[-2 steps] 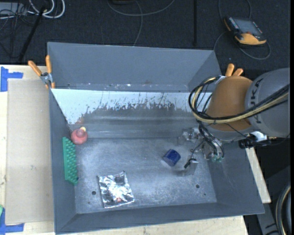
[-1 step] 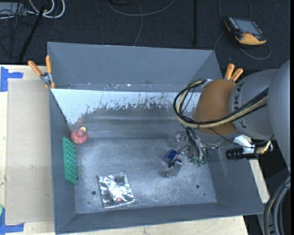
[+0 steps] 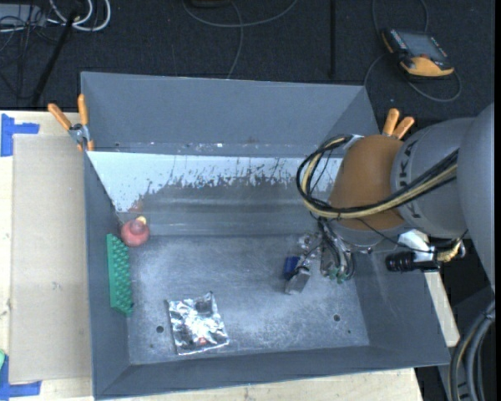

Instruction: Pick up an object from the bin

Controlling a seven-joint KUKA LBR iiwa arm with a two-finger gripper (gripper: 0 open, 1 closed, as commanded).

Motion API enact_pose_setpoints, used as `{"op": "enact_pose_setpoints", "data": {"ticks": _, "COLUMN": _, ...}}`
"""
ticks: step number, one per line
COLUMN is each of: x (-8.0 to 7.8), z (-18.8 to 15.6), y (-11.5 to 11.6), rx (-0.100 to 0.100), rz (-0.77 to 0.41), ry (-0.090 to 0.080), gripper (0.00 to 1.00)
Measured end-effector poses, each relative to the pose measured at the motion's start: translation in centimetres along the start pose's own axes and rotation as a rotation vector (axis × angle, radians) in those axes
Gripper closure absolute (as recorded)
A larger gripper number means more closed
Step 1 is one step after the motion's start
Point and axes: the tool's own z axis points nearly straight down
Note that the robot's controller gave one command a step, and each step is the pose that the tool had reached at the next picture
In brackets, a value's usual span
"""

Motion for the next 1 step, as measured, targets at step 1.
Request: {"op": "enact_pose_setpoints", "data": {"ticks": 1, "x": 1.84, "z": -16.59, "y": 0.4, "rx": -0.004, "rz": -0.041, "ry": -0.009, "gripper": 1.0}}
